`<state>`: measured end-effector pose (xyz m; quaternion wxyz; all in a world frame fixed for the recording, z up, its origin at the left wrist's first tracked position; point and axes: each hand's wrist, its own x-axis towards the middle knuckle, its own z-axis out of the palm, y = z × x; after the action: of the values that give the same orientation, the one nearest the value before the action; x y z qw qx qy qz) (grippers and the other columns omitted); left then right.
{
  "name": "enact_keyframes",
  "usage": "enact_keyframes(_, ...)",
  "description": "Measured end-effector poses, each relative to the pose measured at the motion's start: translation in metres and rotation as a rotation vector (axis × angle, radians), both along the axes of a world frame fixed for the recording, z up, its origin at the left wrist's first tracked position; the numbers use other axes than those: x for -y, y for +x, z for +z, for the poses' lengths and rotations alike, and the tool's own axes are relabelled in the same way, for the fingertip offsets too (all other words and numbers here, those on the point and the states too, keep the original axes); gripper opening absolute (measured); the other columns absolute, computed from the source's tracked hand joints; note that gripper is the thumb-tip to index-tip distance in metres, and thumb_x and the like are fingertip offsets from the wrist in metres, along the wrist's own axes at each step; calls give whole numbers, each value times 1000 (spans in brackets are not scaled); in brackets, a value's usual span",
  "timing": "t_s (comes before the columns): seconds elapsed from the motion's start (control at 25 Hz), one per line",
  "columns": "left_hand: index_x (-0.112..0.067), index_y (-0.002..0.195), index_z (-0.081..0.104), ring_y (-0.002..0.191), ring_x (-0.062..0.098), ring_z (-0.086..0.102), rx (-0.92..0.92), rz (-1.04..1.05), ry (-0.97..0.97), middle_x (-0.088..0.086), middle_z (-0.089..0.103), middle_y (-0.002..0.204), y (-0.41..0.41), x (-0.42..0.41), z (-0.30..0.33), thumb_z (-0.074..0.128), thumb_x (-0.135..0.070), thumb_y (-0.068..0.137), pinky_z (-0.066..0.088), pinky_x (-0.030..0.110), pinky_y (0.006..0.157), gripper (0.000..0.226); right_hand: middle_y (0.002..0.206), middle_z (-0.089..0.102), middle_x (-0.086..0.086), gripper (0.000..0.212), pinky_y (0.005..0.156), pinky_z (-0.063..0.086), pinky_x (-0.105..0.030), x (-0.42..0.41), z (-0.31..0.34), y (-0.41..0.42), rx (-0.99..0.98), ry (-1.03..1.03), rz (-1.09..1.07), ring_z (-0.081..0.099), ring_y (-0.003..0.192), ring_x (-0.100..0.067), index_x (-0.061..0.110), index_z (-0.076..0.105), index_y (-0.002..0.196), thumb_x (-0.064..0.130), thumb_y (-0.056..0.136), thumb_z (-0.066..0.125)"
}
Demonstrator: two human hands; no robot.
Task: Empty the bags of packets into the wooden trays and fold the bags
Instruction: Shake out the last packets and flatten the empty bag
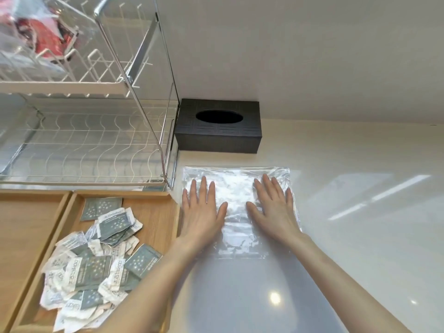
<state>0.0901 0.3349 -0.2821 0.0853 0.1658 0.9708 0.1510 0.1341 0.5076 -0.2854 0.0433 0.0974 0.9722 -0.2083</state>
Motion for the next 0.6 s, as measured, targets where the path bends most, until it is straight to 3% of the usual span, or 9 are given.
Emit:
enact_keyframes(0.32,-15,144,-5,141,26,-19,58,-25,-98,6,-12,156,-29,-11,-12,18,-45,94,-14,46,112,63,158,2,1,58,115,-9,-44,2,-13,-22,-3,103,-55,-4,145,-17,25,11,146,45,94,28)
enact_keyframes(0.6,-15,144,13,142,28,-9,7,5,-18,8,3,156,-32,-11,7,35,-43,90,-8,46,113,65,158,5,0,62,114,-7,-45,5,10,-28,-7,112,-33,-2,145,-16,20,16,145,39,91,40)
